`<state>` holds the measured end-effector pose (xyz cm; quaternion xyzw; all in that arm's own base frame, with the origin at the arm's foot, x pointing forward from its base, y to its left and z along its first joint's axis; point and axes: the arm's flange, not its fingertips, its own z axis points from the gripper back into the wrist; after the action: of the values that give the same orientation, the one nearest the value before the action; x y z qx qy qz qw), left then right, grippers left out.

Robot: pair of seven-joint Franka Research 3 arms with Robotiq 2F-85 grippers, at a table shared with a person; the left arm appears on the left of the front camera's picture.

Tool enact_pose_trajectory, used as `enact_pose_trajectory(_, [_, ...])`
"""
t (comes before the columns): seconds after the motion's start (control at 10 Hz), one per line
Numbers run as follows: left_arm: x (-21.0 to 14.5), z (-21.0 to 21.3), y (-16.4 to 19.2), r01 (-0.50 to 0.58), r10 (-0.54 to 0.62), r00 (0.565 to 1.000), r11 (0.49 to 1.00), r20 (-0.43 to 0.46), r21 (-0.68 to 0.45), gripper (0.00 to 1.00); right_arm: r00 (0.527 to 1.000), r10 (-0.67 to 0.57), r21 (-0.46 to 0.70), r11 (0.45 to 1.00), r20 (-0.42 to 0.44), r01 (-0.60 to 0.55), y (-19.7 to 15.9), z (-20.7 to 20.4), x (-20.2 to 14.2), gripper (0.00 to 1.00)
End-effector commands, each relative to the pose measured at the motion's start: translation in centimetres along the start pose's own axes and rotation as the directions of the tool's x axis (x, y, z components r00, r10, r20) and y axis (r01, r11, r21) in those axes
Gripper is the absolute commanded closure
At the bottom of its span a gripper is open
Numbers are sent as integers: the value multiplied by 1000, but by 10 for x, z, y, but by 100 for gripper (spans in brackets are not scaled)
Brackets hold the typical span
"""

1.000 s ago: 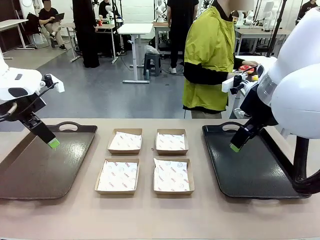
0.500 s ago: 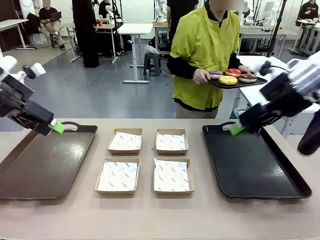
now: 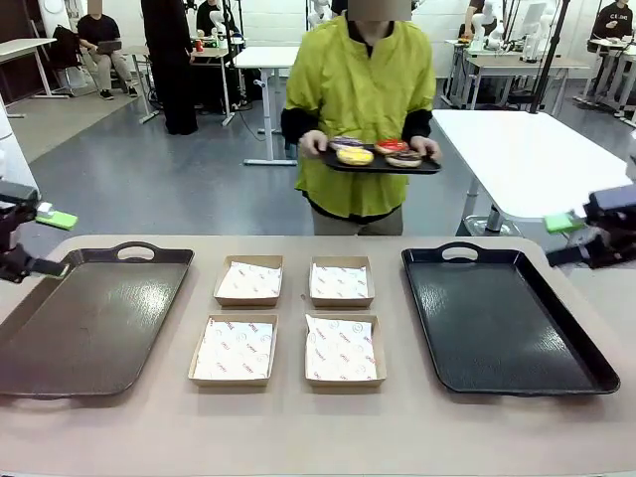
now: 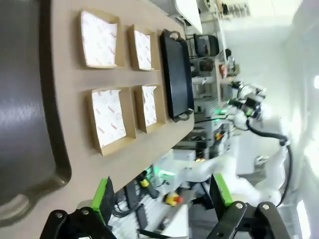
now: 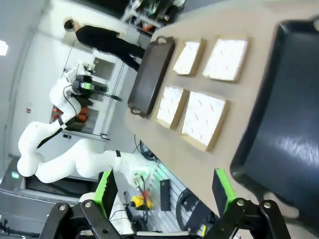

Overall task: Individually package the donuts and arrange them on the tray.
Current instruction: Pick up one Paper togo box.

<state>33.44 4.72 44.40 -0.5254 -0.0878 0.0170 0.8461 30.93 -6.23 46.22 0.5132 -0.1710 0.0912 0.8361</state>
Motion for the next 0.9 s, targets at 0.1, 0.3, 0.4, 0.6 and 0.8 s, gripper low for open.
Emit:
enact_pose_trajectory(0.1, [-6, 30, 39, -95, 101, 995, 983, 25, -157, 0, 996, -68, 97, 993, -59, 73, -61, -4, -63, 0])
enact_pose_trajectory(0.3, [-12, 58, 55, -97, 114, 992, 968, 60, -232, 0, 994, -112, 136, 984, -2, 111, -80, 20, -76, 0])
enact_pose_trajectory(0.4, [-15, 75, 64, -100, 125, 989, 960, 81, -260, 0, 993, -117, 163, 980, 26, 111, -83, 32, -83, 0])
enact_pose_trajectory(0.6, [-22, 95, 78, -118, 148, 984, 959, 101, -258, 0, 991, -119, 163, 981, 58, 108, -83, 49, -92, 0])
enact_pose_trajectory(0.8, [-27, 105, 85, -127, 155, 981, 967, 114, -220, 0, 990, -116, 159, 982, 82, 102, -79, 58, -94, 0])
